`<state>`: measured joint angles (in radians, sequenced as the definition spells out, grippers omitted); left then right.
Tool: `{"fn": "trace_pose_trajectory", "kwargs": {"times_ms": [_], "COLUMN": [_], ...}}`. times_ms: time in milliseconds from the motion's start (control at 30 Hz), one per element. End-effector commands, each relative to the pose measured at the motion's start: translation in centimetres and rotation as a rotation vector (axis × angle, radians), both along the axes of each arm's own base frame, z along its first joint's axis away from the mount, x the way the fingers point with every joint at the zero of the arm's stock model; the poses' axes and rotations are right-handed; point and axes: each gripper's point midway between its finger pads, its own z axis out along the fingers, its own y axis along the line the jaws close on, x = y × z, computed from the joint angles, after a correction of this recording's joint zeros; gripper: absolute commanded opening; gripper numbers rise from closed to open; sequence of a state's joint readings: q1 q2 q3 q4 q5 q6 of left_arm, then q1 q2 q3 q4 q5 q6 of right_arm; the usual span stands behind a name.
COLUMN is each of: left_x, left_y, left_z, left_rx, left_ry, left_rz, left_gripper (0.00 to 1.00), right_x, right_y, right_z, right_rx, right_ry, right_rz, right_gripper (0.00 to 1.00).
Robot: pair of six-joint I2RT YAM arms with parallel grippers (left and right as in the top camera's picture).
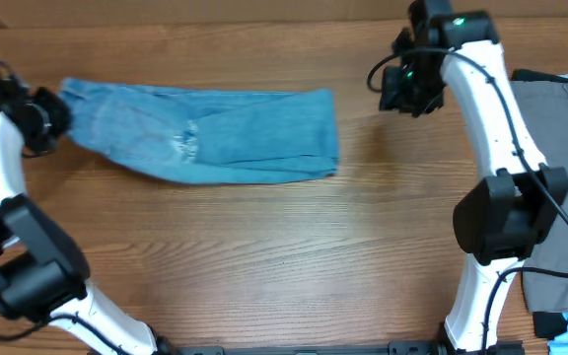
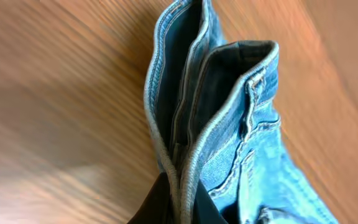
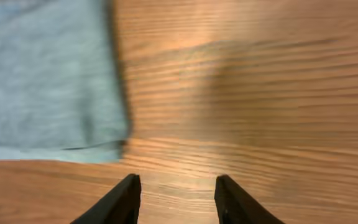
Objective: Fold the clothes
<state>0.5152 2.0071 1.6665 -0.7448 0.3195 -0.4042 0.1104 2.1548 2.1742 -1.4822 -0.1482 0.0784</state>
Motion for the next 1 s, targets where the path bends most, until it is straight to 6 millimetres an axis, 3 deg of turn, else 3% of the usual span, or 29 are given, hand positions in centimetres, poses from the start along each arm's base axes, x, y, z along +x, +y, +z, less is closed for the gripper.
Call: {"fn": "trace_pose_trajectory", "kwargs": {"times_ms": [0, 33, 100, 167, 233, 267, 300, 367, 400, 467, 500, 600, 700, 767, 867, 967], "left_x": [-3.3, -3.8, -3.3, -1.0, 1.1, 2.6, 3.1, 4.4, 4.7, 4.4, 3.9, 2.6, 1.6, 0.8, -0.5, -0.8], "left_y": [6.5, 7.6, 7.1, 3.8, -1.1, -6.0, -8.3, -15.9, -20.5, -26.8, -30.9, -37.8, -42.6, -44.2, -45.2, -45.1], "left_z": [5.5, 6.6, 8.4, 11.5, 14.3, 16.2, 16.9, 18.1, 17.9, 17.1, 16.3, 12.6, 7.4, 5.0, 2.0, 1.3], "left_rx": [0.118, 0.127, 0.116, 0.107, 0.145, 0.188, 0.202, 0.238, 0.254, 0.29, 0.334, 0.441, 0.434, 0.424, 0.41, 0.391], "left_ry": [-0.088, -0.102, -0.157, -0.266, -0.336, -0.38, -0.399, -0.425, -0.425, -0.403, -0.381, -0.291, -0.198, -0.147, -0.06, -0.028], "left_rz": [0.117, 0.131, 0.069, -0.109, -0.286, -0.423, -0.481, -0.632, -0.72, -0.823, -0.886, -1.009, -1.121, -1.167, -1.211, -1.196], "left_gripper": [0.04, 0.04, 0.04, 0.04, 0.04, 0.04, 0.04, 0.04, 0.04, 0.04, 0.05, 0.07, 0.06, 0.06, 0.09, 0.09], "right_x": [0.5, 0.2, 0.2, 0.2, 0.3, 0.3, 0.2, 0.0, 0.0, -0.1, -0.1, -0.3, -0.6, -0.6, -0.6, -0.6], "right_y": [-3.5, -4.7, -5.9, -6.4, -6.4, -6.4, -6.4, -6.2, -6.0, -6.0, -5.9, -5.9, -5.8, -5.9, -5.8, -5.8], "right_z": [2.8, 2.8, 2.7, 2.8, 3.0, 2.9, 2.9, 2.9, 3.0, 3.0, 3.0, 3.0, 2.9, 2.9, 2.9, 2.9], "right_rx": [-0.009, -0.008, -0.002, 0.029, 0.057, 0.056, 0.057, 0.061, 0.072, 0.075, 0.079, 0.082, 0.081, 0.081, 0.081, 0.082], "right_ry": [-0.055, -0.04, -0.032, -0.032, -0.035, -0.033, -0.03, -0.022, -0.02, -0.018, -0.017, -0.01, 0.003, 0.006, 0.005, 0.005], "right_rz": [-0.077, -0.104, -0.132, -0.151, -0.156, -0.156, -0.156, -0.157, -0.154, -0.154, -0.153, -0.153, -0.153, -0.153, -0.153, -0.153], "right_gripper": [0.45, 0.45, 0.45, 0.45, 0.45, 0.45, 0.46, 0.45, 0.46, 0.46, 0.46, 0.46, 0.46, 0.46, 0.46, 0.46]}}
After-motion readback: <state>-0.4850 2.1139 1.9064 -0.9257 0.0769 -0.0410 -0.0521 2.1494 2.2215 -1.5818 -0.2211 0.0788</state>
